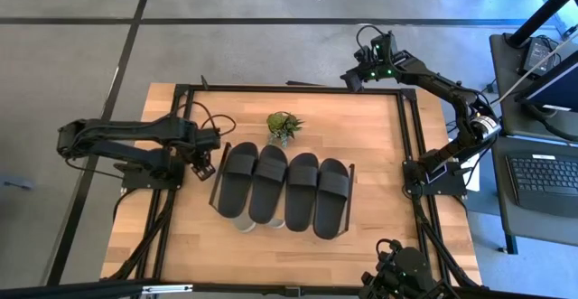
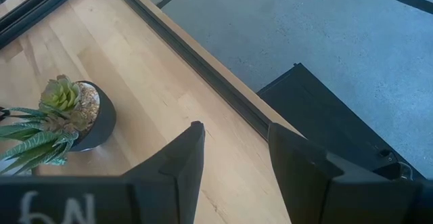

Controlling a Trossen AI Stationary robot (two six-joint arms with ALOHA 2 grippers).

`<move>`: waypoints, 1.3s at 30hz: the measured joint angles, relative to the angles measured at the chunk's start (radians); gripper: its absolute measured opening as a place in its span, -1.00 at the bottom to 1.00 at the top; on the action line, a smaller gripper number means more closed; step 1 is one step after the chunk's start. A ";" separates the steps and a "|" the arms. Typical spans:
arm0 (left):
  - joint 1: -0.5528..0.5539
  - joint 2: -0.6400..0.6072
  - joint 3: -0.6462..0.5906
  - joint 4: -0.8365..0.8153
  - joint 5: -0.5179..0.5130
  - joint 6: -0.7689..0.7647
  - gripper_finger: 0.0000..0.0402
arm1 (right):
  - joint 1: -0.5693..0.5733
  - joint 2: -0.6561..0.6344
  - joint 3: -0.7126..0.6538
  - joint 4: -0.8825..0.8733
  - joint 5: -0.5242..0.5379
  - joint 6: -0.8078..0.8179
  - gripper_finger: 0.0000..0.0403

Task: Pick and place slides into the shelf
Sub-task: Adjust the white slide under the shelf

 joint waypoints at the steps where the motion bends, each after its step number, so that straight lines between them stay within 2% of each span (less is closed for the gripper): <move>1: 0.000 0.006 0.000 0.000 -0.007 -0.008 -0.26 | 0.000 0.000 0.000 0.000 0.000 0.000 -0.18; 14: 0.027 0.065 0.000 0.002 -0.011 -0.086 -0.26 | 0.000 0.000 0.000 0.000 0.000 0.002 -0.18; 22: 0.124 0.065 0.000 0.002 -0.012 -0.096 -0.26 | 0.000 0.000 0.000 0.000 0.000 0.001 -0.18; 31: 0.197 0.082 0.001 0.002 -0.021 -0.001 -0.26 | 0.000 0.000 0.000 0.000 0.000 0.000 -0.18; 37: 0.228 0.082 0.001 0.002 -0.024 -0.077 -0.26 | 0.000 0.000 0.000 0.001 0.000 0.000 -0.18; 39: 0.239 0.073 0.001 0.003 -0.055 -0.083 -0.26 | 0.000 0.000 0.000 0.000 0.000 0.000 -0.18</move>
